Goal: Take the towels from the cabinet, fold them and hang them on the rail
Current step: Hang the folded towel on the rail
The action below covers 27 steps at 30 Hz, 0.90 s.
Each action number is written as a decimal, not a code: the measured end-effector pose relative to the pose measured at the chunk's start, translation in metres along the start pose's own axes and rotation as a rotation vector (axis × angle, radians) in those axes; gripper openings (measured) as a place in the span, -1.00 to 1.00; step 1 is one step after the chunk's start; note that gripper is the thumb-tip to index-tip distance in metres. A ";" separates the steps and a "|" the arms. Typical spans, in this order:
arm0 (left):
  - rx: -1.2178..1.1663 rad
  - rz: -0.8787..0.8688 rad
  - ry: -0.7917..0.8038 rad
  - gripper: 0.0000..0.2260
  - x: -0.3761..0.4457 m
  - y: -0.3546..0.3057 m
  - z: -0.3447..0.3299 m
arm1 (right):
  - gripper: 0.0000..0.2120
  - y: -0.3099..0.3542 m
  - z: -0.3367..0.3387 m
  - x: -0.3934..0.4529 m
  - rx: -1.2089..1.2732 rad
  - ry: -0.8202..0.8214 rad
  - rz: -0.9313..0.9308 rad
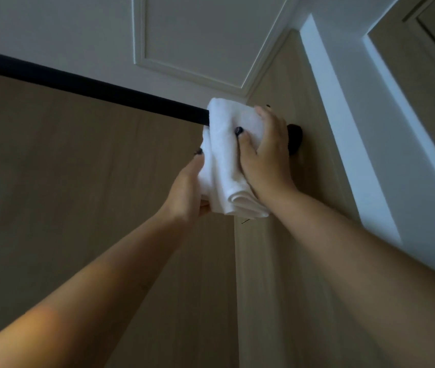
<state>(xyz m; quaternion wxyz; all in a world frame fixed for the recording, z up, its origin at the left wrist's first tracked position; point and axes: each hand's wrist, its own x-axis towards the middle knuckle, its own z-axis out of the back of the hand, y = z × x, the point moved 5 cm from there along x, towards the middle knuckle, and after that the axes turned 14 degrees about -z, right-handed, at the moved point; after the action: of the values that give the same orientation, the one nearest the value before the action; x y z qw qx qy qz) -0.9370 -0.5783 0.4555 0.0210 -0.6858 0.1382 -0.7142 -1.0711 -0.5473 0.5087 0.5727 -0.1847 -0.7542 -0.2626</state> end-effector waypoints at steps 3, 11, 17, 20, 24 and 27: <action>0.080 -0.003 0.056 -0.41 0.017 -0.015 0.001 | -0.47 -0.015 0.004 -0.011 0.157 -0.118 -0.272; 0.370 0.126 -0.026 -0.05 0.066 -0.043 -0.009 | -0.72 -0.036 0.001 -0.023 0.374 0.021 -0.519; 0.316 0.083 -0.084 -0.33 0.070 -0.026 -0.019 | -0.78 -0.044 0.015 -0.033 0.522 0.108 -0.665; 0.134 0.098 -0.081 -0.12 0.072 -0.015 -0.015 | -0.80 -0.043 0.022 -0.038 0.529 0.146 -0.663; -0.074 0.032 -0.022 -0.47 0.065 -0.012 -0.024 | -0.80 -0.032 0.029 -0.021 0.504 0.084 -0.590; -0.101 0.031 -0.044 -0.53 0.060 -0.005 -0.028 | -0.79 -0.027 0.026 -0.006 0.424 0.026 -0.538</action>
<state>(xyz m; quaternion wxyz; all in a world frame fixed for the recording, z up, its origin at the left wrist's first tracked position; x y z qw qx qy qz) -0.9675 -0.5823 0.5147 0.0006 -0.6994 0.1841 -0.6906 -1.1050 -0.5526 0.4925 0.5182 0.1473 -0.8065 -0.2437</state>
